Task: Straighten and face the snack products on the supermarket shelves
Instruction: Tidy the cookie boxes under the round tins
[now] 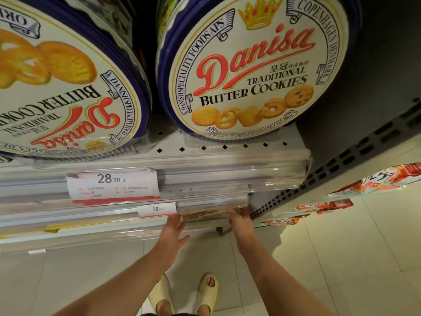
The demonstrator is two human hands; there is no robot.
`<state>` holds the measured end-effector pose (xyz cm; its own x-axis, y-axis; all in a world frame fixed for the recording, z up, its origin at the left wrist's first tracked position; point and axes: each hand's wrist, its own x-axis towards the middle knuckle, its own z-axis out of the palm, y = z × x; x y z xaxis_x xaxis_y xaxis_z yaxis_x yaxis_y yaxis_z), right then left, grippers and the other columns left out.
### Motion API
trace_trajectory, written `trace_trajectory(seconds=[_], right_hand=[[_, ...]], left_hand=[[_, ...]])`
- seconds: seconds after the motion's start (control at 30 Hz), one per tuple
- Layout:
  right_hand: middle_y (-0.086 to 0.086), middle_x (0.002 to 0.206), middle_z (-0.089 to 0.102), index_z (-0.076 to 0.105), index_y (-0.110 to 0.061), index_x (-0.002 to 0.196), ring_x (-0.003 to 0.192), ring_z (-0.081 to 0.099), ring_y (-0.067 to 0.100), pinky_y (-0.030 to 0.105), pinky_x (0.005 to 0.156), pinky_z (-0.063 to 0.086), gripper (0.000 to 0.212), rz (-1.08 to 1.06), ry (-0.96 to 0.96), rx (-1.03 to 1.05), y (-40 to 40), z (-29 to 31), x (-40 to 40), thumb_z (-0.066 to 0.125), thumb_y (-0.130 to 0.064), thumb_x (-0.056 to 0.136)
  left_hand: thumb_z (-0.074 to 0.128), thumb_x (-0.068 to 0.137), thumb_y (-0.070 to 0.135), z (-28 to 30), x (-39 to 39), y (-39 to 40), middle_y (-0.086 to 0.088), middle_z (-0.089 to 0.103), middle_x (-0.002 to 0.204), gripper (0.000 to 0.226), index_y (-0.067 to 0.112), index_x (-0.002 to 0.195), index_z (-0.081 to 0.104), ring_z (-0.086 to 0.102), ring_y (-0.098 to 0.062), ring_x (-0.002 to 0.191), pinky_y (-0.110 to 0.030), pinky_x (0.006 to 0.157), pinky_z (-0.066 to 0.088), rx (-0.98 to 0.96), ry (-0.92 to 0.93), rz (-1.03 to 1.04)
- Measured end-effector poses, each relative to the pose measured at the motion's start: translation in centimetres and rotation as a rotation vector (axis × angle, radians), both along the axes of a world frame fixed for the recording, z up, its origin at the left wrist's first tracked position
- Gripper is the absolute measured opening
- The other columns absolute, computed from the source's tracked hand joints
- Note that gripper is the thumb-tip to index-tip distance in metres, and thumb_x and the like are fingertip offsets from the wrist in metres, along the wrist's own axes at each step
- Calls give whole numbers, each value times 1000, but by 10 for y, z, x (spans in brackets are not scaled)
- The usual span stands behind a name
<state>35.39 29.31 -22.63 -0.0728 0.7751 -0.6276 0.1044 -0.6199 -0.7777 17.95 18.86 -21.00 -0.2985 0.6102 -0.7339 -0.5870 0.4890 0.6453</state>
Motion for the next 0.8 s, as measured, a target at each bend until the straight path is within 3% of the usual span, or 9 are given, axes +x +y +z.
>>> trace_trajectory(seconds=[0.07,0.17,0.23,0.37,0.5,0.6,0.67,0.77,0.8], right_hand=[[3,102,59,53,-27,124,82,55,17,35,82,44,52,-43,-14,-66,8,-5,-2,80,-34,81],[8,112,56,49,-30,140,86,56,21,30,70,44,64,-60,-24,-120,14,-17,3,78,-36,84],[4,112,56,48,-27,145,93,55,22,32,80,45,70,-50,-23,-93,13,-24,6,79,-35,83],[-13,111,64,41,-27,150,111,61,25,47,105,47,62,0,-59,32,9,-27,6,67,-13,95],[-14,114,62,43,-28,146,121,59,29,54,112,42,58,-9,-14,51,8,-18,6,66,-10,96],[-8,113,62,45,-30,146,105,62,21,45,93,54,55,-52,34,6,4,-13,5,64,-13,97],[-6,113,60,42,-33,149,98,61,16,35,79,54,58,-65,46,-10,1,-10,4,64,-17,98],[-1,122,57,43,-33,146,102,60,15,33,75,52,56,-71,66,-11,-2,-5,5,66,-18,97],[0,125,57,45,-32,145,103,60,15,33,75,52,55,-64,62,-5,-2,-4,5,66,-18,97]], left_hand=[[41,109,37,3,0,0,1,48,151,43,21,150,43,42,-20,142,-55,116,37,2,4,6],[45,107,38,9,2,3,4,46,146,44,26,149,43,43,-21,140,-54,113,40,-18,26,19],[44,108,38,12,3,6,3,45,144,40,27,147,45,45,-21,135,-54,114,40,-33,55,22],[42,109,38,11,6,10,3,47,139,37,25,143,49,45,-22,136,-51,115,41,-70,88,9],[37,111,25,10,7,12,6,54,126,23,31,116,59,46,-18,131,-48,117,37,-31,57,62],[36,110,16,8,8,15,2,58,119,29,24,100,62,44,-21,139,-50,120,31,-9,-23,147],[37,108,13,9,10,17,-4,61,119,29,18,95,62,44,-21,140,-51,121,29,-6,-86,224],[39,105,9,14,13,21,-16,51,148,25,9,107,64,45,-20,139,-52,120,30,-4,-138,298],[38,105,7,13,13,22,-17,48,151,25,10,103,63,44,-21,141,-53,120,30,4,-142,298]])
